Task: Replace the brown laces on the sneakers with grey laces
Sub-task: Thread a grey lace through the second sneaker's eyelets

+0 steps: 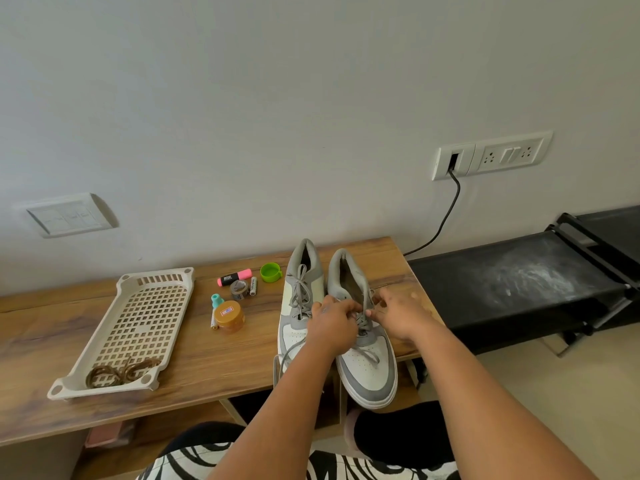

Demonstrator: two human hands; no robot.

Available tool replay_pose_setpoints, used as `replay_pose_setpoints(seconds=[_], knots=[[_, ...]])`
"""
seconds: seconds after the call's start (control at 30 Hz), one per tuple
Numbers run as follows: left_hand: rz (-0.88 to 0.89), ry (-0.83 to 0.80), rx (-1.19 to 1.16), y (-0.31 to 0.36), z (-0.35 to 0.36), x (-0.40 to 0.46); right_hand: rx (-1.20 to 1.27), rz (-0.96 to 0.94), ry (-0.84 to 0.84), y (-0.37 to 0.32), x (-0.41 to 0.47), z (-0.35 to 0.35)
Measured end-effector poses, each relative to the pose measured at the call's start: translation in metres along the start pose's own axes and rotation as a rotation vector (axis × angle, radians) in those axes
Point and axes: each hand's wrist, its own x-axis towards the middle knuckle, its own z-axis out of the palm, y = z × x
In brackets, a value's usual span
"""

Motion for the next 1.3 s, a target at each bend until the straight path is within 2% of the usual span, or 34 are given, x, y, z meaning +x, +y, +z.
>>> replay_pose_setpoints(seconds=[0.13, 0.23, 0.4, 0.47, 0.53, 0.6, 0.67, 0.77, 0.83, 1.0, 1.13, 1.2, 1.23, 1.3], knots=[[-0.002, -0.005, -0.002, 0.0, 0.0, -0.001, 0.01, -0.058, 0.142, -0.001, -0.001, -0.005], [-0.011, -0.011, -0.003, 0.002, -0.001, -0.001, -0.028, -0.057, 0.087, 0.0, -0.001, -0.005], [-0.017, -0.028, -0.014, 0.002, -0.002, -0.002, 0.052, -0.018, 0.016, 0.005, 0.001, -0.006], [-0.019, -0.032, -0.029, 0.003, -0.004, -0.003, 0.024, 0.077, 0.079, 0.011, -0.001, -0.016], [-0.02, -0.038, -0.037, 0.003, -0.006, -0.004, -0.057, 0.259, 0.217, 0.023, -0.002, -0.024], [-0.022, -0.04, -0.029, 0.003, -0.007, -0.005, -0.117, 0.408, 0.284, 0.032, -0.003, -0.028], [-0.026, -0.039, -0.024, 0.004, -0.006, -0.005, -0.11, 0.34, 0.267, 0.032, -0.003, -0.025], [-0.03, -0.038, -0.028, 0.005, -0.005, -0.005, 0.058, 0.036, 0.101, 0.015, -0.003, -0.013], [-0.03, -0.037, -0.03, 0.005, -0.005, -0.005, 0.078, -0.033, 0.037, 0.005, -0.001, -0.005], [-0.037, -0.054, -0.046, 0.005, -0.008, -0.007, 0.076, -0.004, 0.044, 0.008, 0.003, -0.005], [-0.043, -0.061, -0.085, 0.005, -0.011, -0.006, -0.081, 0.299, 0.308, 0.031, 0.001, -0.027], [-0.044, -0.066, -0.085, 0.005, -0.01, -0.007, -0.105, 0.415, 0.36, 0.04, -0.001, -0.033], [-0.043, -0.068, -0.079, 0.005, -0.01, -0.007, -0.135, 0.412, 0.357, 0.041, -0.001, -0.032], [-0.044, -0.069, -0.068, 0.005, -0.009, -0.007, -0.097, 0.277, 0.302, 0.034, 0.0, -0.025]])
